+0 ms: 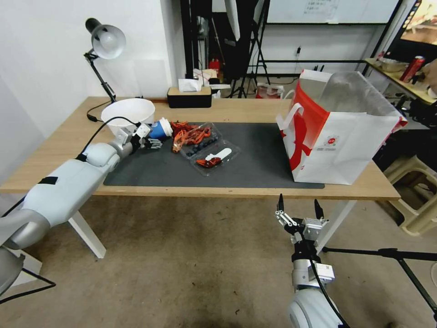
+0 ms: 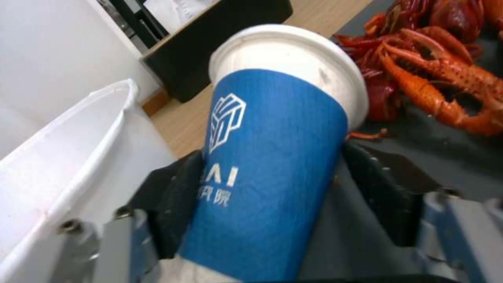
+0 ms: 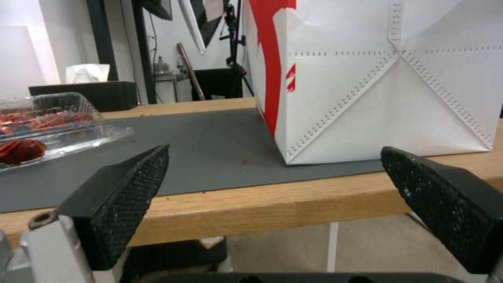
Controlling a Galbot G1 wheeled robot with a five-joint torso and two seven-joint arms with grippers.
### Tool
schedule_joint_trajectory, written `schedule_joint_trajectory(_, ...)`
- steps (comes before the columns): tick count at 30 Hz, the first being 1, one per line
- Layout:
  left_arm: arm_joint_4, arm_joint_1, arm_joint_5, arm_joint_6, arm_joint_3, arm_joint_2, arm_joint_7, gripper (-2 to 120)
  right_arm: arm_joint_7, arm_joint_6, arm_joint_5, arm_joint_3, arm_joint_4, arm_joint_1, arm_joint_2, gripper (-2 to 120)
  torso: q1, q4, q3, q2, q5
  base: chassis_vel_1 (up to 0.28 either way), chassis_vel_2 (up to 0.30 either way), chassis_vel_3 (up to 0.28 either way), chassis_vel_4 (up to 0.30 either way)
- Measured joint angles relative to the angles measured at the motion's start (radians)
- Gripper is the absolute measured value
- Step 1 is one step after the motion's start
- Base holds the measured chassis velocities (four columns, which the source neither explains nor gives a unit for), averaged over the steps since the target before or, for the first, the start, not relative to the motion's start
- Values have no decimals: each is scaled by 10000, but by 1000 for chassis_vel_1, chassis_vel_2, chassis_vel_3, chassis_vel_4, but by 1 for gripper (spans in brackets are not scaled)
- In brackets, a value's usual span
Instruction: Pick up the trash from the table and place it into the takeout bag.
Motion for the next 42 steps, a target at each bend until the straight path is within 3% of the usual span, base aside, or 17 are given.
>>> schedule_joint_trajectory(13,96,39,237,-469,-42,102,-51,23,-5,18,-73,-40,-7,-12,44,100,1,0,1,0,-3,0,0,0,0)
schedule_joint_trajectory(20,-561,221,323,-677,-268,395,-94,3,-6,21,-88,-51,3,-18,57,100,1,0,1,-1,-2,0,0,0,0)
schedule_joint_trajectory(35,-2738,653,239,-737,-764,1030,-186,0,-12,21,-122,-76,16,-14,89,100,1,1,1,0,-2,0,0,0,0)
schedule_joint_trajectory(37,-3409,655,41,-693,-814,1130,-316,0,-11,21,-124,-80,16,-10,88,100,1,0,1,0,0,0,0,0,0)
schedule_joint_trajectory(42,-4201,392,-323,-558,-659,1132,-526,0,-12,21,-137,-93,16,-4,99,100,1,0,1,0,2,0,0,0,0)
